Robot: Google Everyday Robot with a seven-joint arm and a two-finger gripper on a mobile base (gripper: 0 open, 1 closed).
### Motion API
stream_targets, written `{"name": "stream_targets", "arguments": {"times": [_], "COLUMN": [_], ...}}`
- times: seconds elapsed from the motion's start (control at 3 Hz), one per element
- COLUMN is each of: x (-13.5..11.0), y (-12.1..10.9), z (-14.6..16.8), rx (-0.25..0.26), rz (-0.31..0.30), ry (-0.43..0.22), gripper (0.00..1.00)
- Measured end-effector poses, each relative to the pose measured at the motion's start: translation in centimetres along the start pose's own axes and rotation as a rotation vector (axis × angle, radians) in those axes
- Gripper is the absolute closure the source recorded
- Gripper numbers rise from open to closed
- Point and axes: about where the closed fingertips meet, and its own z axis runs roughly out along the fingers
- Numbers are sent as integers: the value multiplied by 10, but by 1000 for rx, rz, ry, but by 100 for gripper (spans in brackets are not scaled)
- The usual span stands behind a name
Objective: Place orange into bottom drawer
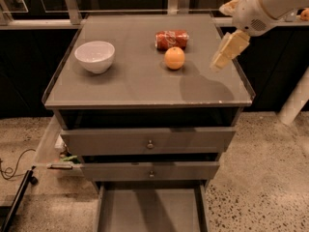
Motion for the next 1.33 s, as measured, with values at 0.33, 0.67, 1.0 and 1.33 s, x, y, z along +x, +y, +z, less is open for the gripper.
{"name": "stream_targets", "arguments": {"times": [0.33, 0.67, 1.0, 1.33], "x": [-6, -9, -9, -5], "y": [-18, -30, -32, -31], "z": [35, 72, 100, 120], "rx": [19, -4, -50, -95], "rz": [53, 139, 211, 277], "ry": [-104, -224, -283, -322], "gripper": [0, 0, 0, 0]}}
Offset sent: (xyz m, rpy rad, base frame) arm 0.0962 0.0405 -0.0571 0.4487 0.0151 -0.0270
